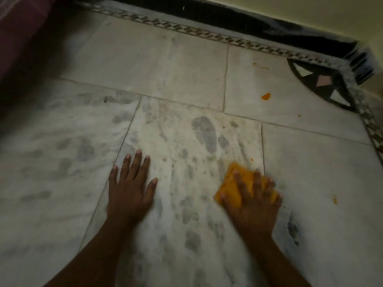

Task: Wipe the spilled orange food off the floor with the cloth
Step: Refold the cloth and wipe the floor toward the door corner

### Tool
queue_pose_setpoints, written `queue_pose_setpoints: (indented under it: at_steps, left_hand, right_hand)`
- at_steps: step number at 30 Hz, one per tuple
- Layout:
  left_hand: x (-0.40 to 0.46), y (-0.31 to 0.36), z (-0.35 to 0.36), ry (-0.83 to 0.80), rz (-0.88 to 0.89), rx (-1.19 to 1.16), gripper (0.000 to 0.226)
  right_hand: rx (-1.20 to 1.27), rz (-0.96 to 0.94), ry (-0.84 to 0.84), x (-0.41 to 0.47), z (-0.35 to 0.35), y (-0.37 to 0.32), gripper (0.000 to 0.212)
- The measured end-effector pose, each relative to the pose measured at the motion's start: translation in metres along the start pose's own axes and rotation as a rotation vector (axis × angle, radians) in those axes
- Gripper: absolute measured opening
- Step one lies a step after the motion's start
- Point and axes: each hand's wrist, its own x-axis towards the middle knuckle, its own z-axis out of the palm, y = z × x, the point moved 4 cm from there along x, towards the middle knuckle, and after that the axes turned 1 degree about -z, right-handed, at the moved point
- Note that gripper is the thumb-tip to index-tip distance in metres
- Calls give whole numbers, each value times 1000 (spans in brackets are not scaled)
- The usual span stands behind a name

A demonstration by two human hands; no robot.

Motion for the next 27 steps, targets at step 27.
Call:
queue_pose_setpoints:
  at_steps: [27]
  left_hand:
    - [160,22,24,118,23,25,60]
  right_hand:
    - [147,-370,69,123,36,-101,70]
